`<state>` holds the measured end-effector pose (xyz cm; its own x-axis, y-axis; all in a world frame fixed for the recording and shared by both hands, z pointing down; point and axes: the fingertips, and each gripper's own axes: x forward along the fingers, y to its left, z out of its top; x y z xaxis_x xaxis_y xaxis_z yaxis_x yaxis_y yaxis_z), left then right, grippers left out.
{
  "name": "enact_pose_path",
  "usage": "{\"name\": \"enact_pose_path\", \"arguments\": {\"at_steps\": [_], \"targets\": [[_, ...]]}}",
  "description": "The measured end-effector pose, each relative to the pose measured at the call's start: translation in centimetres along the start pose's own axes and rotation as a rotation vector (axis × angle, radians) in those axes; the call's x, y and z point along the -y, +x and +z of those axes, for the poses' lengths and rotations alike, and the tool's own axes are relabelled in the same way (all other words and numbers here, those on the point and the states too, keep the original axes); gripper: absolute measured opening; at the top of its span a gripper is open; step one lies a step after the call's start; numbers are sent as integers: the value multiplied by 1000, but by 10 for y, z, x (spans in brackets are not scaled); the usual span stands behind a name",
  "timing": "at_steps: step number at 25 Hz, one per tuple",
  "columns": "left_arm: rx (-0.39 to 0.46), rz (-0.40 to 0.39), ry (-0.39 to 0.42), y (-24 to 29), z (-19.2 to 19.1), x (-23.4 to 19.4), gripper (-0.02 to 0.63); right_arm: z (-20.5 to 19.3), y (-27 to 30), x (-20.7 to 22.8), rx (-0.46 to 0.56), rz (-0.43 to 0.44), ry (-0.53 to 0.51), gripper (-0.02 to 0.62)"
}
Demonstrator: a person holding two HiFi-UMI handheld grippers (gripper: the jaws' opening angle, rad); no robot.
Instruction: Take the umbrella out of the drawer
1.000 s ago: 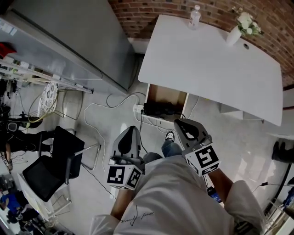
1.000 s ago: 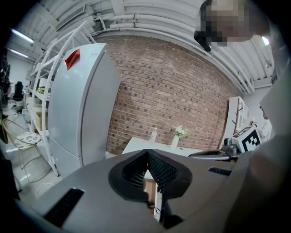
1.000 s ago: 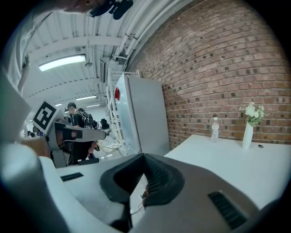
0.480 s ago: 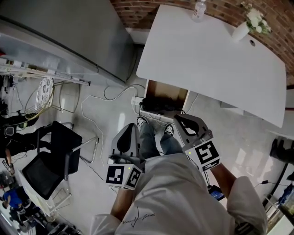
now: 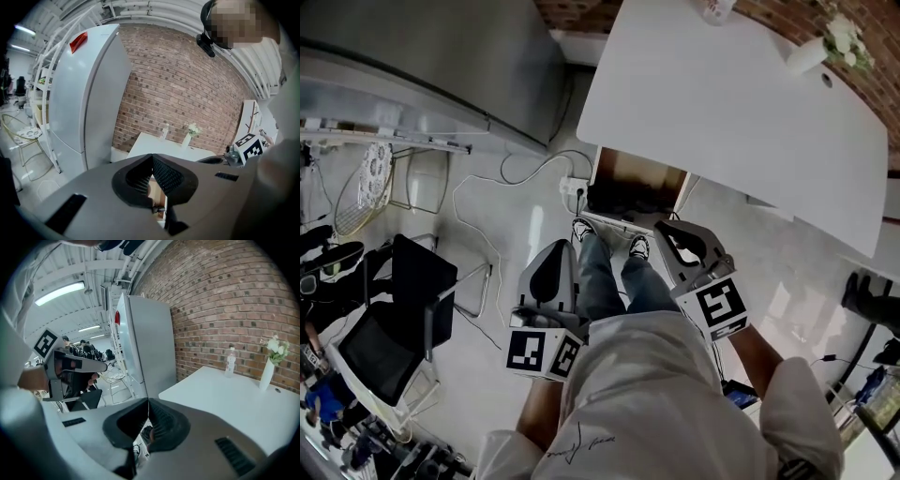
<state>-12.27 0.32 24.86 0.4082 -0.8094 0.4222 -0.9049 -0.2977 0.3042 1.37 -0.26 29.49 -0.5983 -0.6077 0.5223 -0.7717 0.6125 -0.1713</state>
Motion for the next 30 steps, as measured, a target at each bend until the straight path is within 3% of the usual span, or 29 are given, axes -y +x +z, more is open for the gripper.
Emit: {"name": "enact_pose_path", "arguments": {"at_steps": [30], "targets": [[-155, -36, -55, 39, -57, -43, 17, -79, 87, 15, -166, -16, -34, 17]]}}
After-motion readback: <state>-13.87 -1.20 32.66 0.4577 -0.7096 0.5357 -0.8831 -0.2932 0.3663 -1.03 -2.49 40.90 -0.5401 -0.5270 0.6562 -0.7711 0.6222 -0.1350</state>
